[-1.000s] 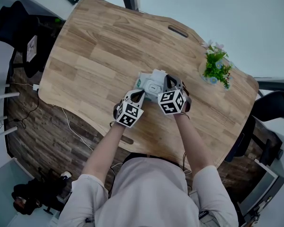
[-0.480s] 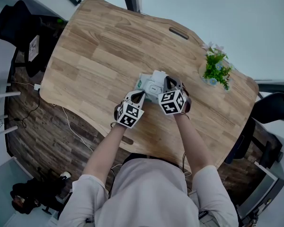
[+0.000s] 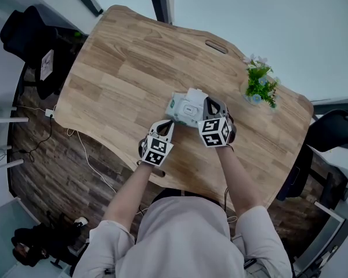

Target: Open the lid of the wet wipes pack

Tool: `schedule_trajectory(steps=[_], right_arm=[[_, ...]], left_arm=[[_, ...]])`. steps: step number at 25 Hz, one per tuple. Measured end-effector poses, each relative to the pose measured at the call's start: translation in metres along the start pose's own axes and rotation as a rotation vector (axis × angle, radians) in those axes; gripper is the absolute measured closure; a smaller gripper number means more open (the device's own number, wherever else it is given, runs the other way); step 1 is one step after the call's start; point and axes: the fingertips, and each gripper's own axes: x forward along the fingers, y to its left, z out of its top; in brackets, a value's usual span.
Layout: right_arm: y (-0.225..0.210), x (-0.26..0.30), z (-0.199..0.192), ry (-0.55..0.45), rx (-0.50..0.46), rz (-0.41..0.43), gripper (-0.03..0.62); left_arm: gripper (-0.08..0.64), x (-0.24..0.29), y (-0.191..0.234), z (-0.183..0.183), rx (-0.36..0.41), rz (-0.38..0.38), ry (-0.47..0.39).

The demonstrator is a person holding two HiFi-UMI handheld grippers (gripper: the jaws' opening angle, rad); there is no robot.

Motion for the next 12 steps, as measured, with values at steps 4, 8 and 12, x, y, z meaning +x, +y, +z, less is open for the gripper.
schedule_trajectory(steps=[4,8,12], right_arm=[[0.003,-0.028,0.009,-0.038,0.038,-0.018,0.586],[0.010,-0.060,0.017,-0.081,0.073,-0.039,0.586],[0.019,-0.096,0.028,-0.132,0.120,-0.059,0.586]], left_arm=[[0.540,-0.025,-0.002,0.003,-0.017,0.021,-0.040],[0.539,-0.055,-0.005,0.012,-0.026,0.041,-0.104],[0.540,-0.090,-0.008,0.022,-0.038,0.062,-0.181]])
